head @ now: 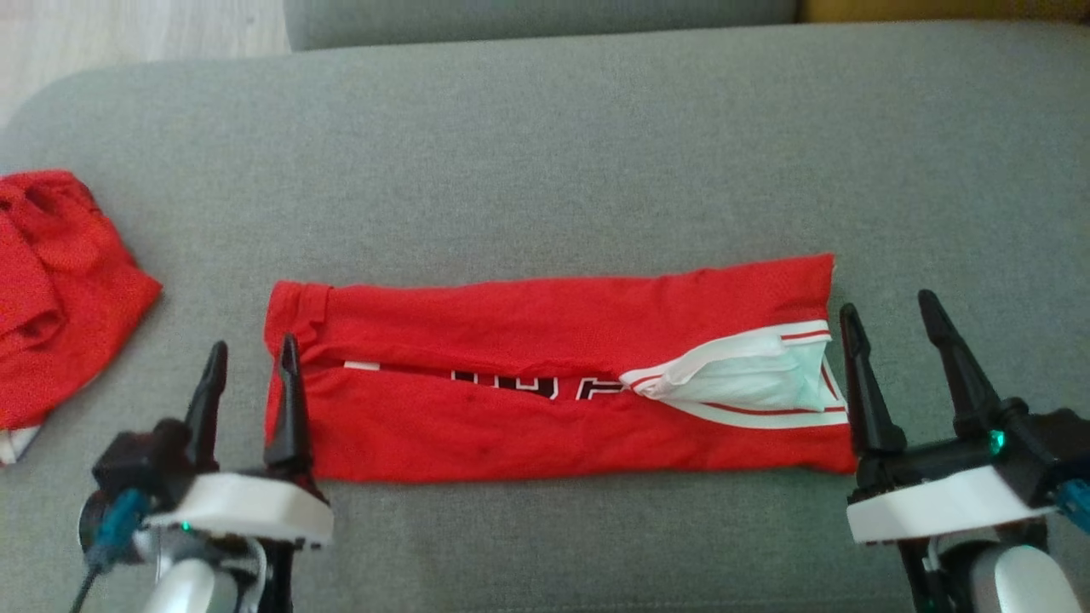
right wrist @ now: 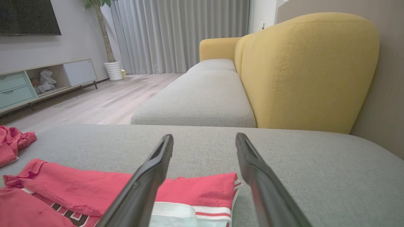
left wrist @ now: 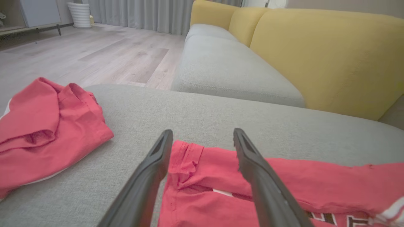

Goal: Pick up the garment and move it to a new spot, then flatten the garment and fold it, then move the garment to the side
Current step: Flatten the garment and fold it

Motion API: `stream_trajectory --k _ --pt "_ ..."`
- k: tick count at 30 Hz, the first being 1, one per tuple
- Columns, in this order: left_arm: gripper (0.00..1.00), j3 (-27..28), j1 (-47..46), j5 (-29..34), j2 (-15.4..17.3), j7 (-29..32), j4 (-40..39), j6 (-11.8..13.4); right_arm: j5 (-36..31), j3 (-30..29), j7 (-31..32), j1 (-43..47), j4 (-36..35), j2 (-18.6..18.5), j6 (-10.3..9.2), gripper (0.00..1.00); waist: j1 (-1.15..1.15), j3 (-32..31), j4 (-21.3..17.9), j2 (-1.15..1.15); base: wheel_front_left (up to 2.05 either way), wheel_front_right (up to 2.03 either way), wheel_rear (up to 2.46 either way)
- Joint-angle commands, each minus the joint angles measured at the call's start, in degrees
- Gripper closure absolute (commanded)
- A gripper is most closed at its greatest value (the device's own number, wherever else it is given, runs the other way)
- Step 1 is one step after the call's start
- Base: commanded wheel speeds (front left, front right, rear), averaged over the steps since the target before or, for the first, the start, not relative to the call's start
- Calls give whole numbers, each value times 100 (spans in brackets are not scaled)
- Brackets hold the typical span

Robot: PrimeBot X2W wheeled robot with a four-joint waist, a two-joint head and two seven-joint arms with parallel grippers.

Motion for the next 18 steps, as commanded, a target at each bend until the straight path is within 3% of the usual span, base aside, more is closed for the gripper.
stream_trajectory --k 1,18 --pt "0 244 19 87 159 -69 -249 29 -22 108 26 16 -189 20 42 0 0 -114 9 0 0 0 0" --pt "0 115 475 378 310 3 -562 207 168 117 59 251 89 89 42 0 0 -254 -32 0 0 0 0"
